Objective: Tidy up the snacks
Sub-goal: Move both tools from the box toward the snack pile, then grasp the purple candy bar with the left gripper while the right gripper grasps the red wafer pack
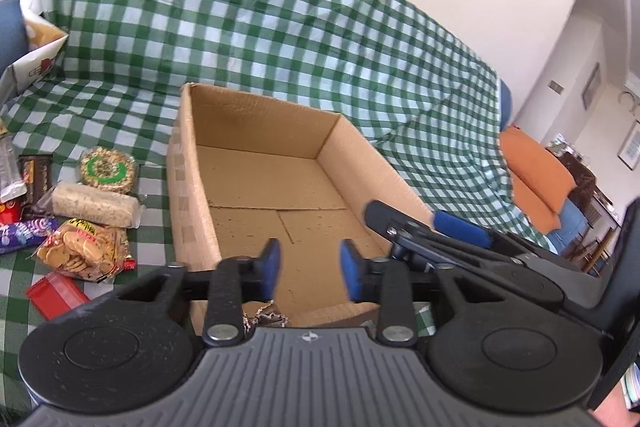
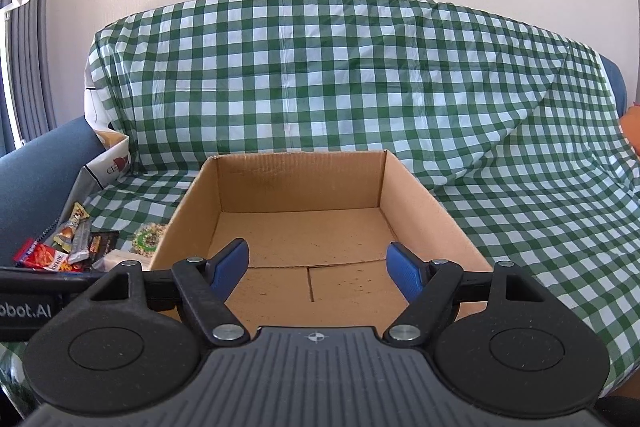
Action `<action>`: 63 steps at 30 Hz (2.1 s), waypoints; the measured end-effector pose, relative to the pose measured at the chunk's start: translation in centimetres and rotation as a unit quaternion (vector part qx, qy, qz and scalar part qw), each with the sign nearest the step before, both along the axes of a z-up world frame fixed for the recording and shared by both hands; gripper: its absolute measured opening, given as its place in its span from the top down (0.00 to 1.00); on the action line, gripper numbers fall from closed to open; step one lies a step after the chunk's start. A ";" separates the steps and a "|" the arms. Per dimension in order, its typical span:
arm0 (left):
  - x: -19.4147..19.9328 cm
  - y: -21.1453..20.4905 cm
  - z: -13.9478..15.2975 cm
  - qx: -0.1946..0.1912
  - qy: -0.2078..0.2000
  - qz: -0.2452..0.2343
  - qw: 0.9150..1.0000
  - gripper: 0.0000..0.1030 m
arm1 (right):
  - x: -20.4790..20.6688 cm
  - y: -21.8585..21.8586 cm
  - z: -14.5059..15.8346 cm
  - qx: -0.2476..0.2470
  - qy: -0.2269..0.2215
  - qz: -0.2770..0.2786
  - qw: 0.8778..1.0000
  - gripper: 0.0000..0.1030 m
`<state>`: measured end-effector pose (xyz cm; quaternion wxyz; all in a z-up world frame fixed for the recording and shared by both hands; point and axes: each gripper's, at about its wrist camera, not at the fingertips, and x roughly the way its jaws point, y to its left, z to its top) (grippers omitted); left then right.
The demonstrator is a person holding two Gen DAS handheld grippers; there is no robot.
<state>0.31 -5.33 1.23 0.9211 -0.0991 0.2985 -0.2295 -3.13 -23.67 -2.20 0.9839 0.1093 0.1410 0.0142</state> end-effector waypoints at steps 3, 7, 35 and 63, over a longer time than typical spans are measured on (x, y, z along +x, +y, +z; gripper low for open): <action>-0.1 0.6 0.9 -0.012 -0.005 -0.024 1.000 0.88 | -0.1 0.9 0.4 0.004 -0.004 0.013 1.000 0.47; 0.0 2.1 2.9 -0.012 -0.023 -0.042 0.999 0.92 | -0.4 2.4 1.4 0.016 -0.018 0.035 0.999 0.60; 10.3 21.5 -6.3 0.031 0.075 0.195 0.977 0.73 | 3.4 19.0 -1.7 -0.089 0.050 0.282 0.954 0.59; 12.8 19.9 -9.5 0.102 0.109 0.197 0.969 0.90 | 8.1 22.2 -7.8 -0.118 0.140 0.302 0.936 0.53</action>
